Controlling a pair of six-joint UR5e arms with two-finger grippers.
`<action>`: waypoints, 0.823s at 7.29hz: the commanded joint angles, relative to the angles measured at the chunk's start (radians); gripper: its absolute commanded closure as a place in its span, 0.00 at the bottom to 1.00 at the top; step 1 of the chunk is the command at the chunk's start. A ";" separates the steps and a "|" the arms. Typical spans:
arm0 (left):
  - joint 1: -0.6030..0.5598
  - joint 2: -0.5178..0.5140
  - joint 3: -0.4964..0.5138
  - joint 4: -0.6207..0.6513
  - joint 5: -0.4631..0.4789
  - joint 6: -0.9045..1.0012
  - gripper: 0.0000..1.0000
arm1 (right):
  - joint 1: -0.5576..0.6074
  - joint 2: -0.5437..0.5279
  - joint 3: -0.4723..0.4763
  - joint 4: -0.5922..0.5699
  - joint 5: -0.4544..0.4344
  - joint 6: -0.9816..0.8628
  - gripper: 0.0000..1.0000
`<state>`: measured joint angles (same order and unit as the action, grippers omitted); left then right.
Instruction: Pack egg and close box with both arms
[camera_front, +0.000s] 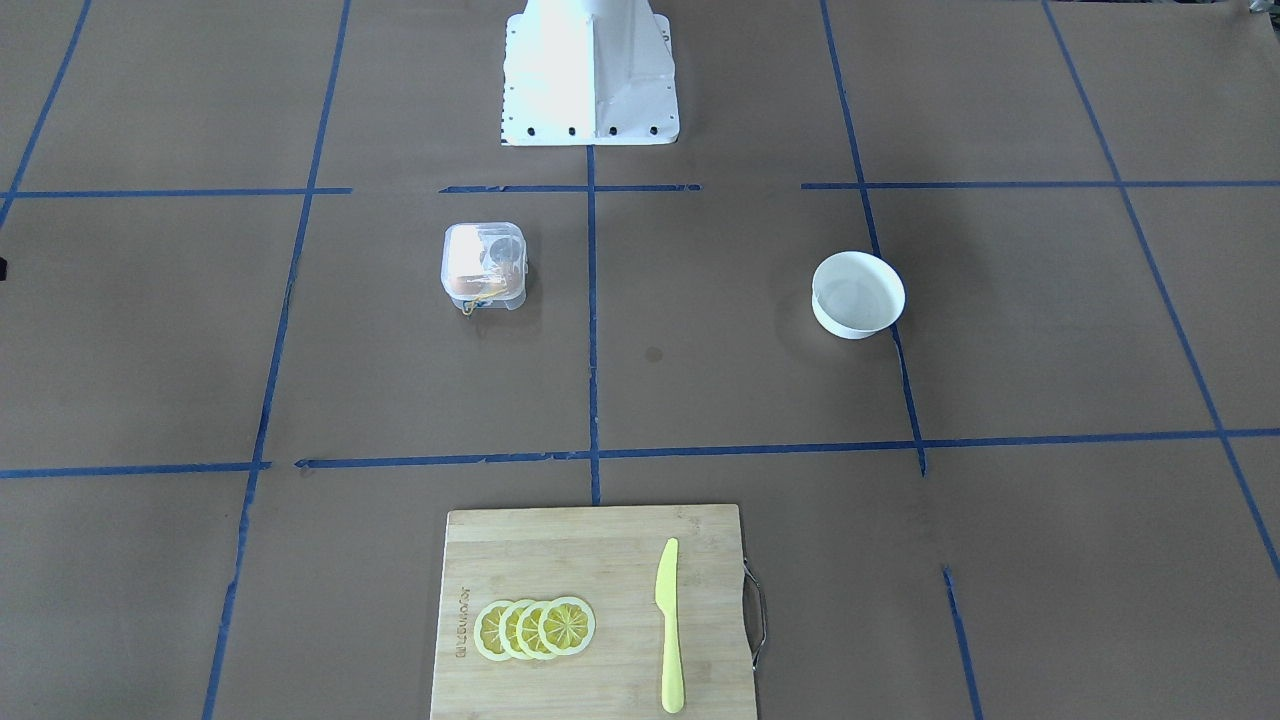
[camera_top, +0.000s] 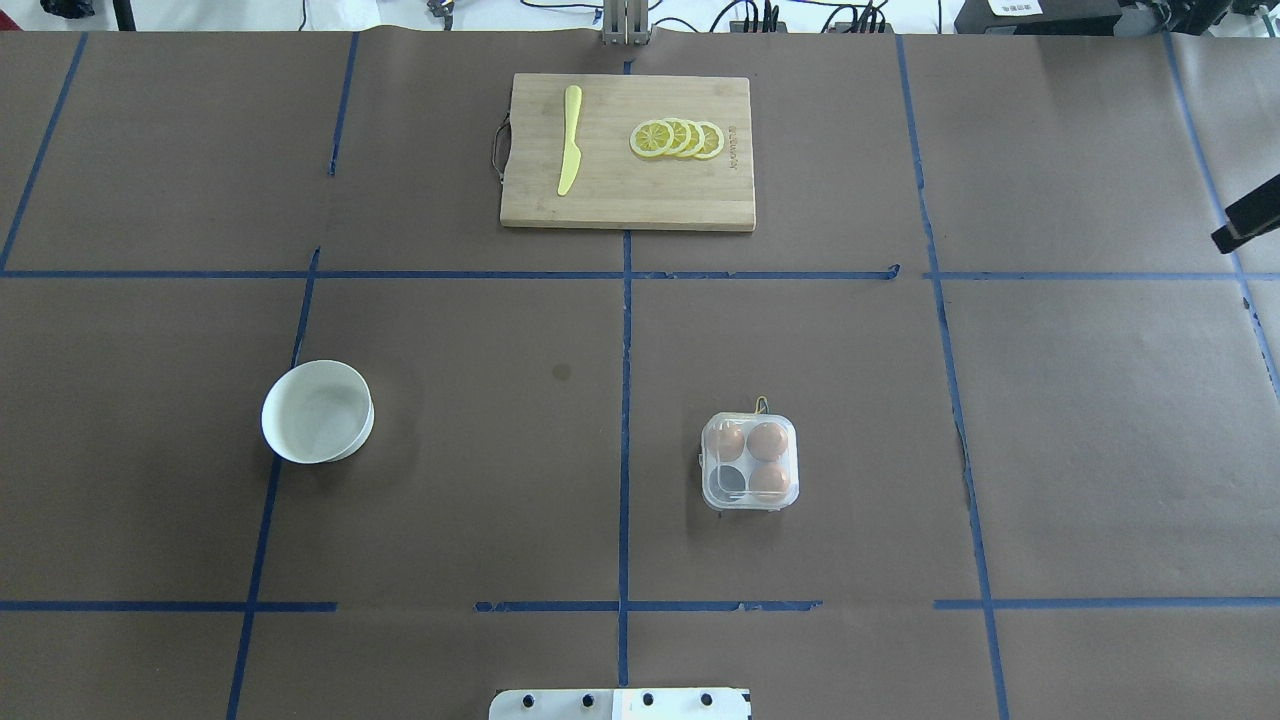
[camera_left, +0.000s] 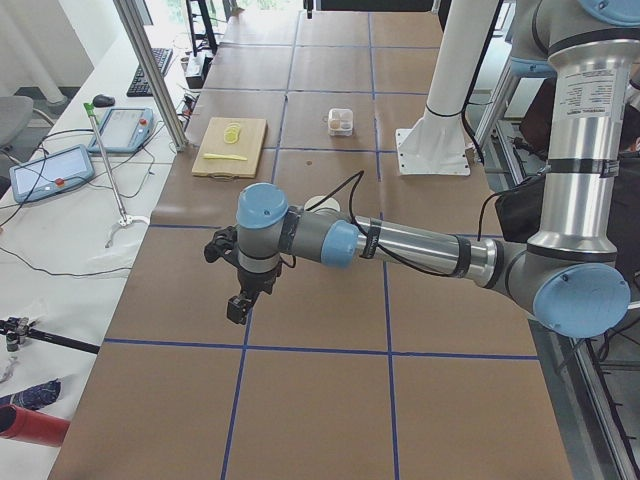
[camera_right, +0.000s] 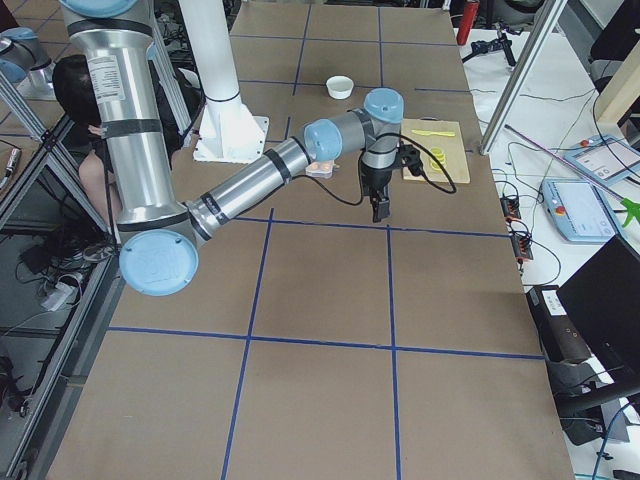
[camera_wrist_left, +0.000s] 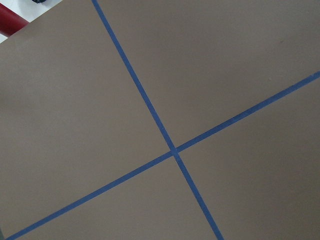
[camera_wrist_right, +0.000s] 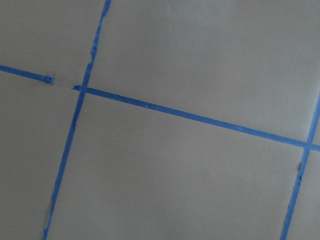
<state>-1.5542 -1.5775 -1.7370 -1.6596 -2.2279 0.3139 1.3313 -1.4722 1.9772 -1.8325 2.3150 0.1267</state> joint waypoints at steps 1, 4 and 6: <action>-0.001 0.002 0.055 -0.034 0.004 0.005 0.00 | 0.067 -0.037 -0.073 0.007 0.009 -0.034 0.00; 0.002 -0.004 0.093 0.007 -0.001 -0.004 0.00 | 0.188 -0.080 -0.194 0.039 0.018 -0.094 0.00; 0.000 0.005 0.097 0.011 -0.001 -0.004 0.00 | 0.224 -0.138 -0.318 0.234 0.053 -0.113 0.00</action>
<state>-1.5535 -1.5778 -1.6431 -1.6542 -2.2289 0.3100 1.5345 -1.5675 1.7303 -1.7197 2.3440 0.0218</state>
